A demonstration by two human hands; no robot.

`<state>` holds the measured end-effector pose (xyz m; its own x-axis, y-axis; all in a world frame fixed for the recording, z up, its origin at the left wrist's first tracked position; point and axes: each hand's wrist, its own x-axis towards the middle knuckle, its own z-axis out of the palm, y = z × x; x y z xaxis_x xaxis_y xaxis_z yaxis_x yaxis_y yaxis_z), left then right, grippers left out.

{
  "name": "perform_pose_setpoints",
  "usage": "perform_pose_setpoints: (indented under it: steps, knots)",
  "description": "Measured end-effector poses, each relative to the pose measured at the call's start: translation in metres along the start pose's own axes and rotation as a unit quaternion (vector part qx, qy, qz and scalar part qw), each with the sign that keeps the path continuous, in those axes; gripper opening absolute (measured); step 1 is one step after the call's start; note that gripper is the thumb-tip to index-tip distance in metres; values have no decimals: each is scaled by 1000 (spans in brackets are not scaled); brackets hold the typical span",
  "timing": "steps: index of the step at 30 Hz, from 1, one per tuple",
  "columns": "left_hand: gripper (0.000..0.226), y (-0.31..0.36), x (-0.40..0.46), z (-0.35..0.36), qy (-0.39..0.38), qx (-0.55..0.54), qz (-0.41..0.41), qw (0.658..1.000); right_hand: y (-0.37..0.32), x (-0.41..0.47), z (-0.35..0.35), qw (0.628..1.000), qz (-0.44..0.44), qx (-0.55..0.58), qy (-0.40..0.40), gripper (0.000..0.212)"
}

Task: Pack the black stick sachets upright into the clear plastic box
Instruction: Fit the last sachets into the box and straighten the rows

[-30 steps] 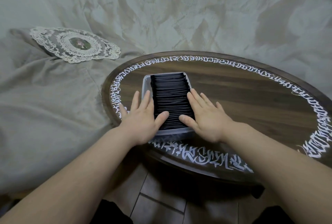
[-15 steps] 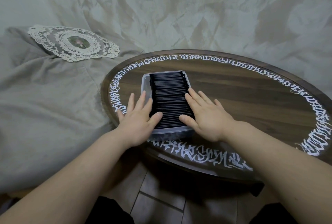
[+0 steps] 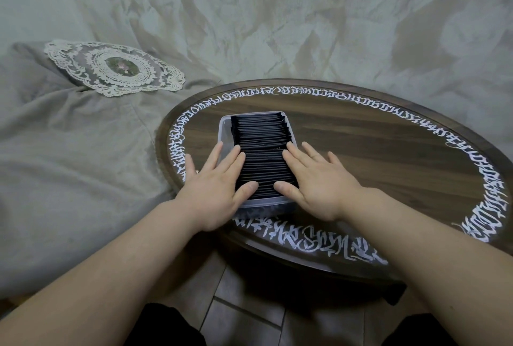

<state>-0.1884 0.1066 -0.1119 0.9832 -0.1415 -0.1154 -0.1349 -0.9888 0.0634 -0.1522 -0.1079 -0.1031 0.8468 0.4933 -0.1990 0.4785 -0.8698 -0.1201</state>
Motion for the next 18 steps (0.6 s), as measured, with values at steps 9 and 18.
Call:
perform_pose_setpoints:
  steps: [9, 18]
  knots:
    - [92, -5, -31, 5, 13, 20, -32, 999, -2, -14, 9, 1000, -7, 16, 8, 81]
    - [79, 12, -33, 9, 18, 39, -80, 996, 1, -22, 11, 999, 16, 28, 3, 82]
